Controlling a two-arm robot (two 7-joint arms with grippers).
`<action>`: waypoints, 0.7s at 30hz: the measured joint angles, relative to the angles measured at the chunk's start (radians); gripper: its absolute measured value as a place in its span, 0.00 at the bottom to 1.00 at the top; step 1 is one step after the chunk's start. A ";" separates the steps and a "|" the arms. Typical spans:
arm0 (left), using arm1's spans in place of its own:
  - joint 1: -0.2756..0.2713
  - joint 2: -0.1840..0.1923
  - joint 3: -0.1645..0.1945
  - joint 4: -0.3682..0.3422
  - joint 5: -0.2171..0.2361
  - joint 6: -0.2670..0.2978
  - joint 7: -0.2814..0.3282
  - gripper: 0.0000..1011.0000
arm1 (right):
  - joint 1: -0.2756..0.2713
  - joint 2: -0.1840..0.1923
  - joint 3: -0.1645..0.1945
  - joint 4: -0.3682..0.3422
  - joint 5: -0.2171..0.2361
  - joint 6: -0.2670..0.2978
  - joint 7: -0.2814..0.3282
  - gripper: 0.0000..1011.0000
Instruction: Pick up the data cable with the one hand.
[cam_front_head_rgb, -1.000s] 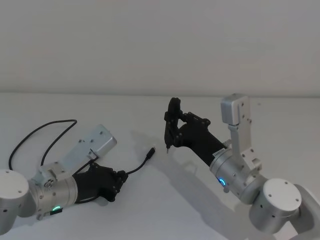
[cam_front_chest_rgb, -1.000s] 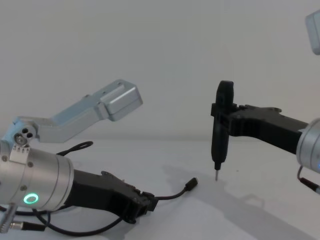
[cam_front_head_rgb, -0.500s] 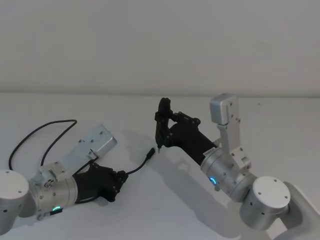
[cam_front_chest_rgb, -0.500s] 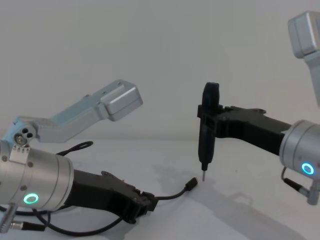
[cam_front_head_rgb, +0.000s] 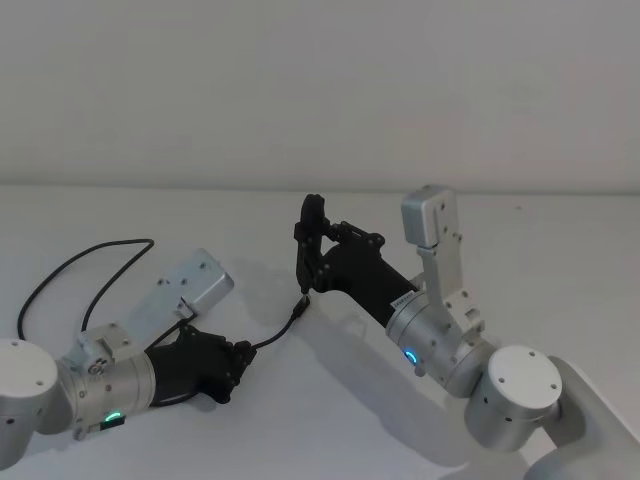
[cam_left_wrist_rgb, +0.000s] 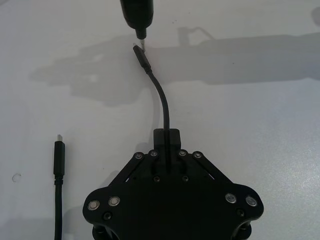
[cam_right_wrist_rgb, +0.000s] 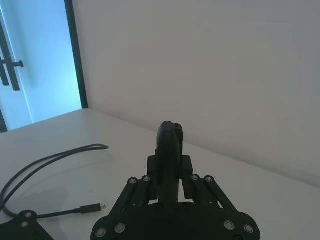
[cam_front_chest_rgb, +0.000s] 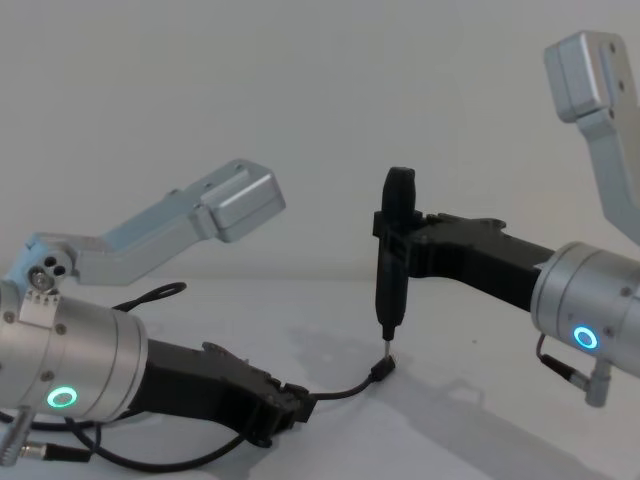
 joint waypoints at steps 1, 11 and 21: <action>0.000 0.000 0.000 0.000 0.000 0.000 0.000 0.05 | 0.000 0.000 0.000 0.000 0.000 0.000 0.000 0.27; 0.000 0.000 0.000 0.000 0.000 0.000 0.000 0.05 | 0.024 -0.008 -0.009 0.040 -0.013 -0.022 0.009 0.27; 0.000 0.000 0.000 0.000 0.000 0.000 0.000 0.05 | 0.035 -0.009 -0.011 0.063 -0.027 -0.040 0.014 0.27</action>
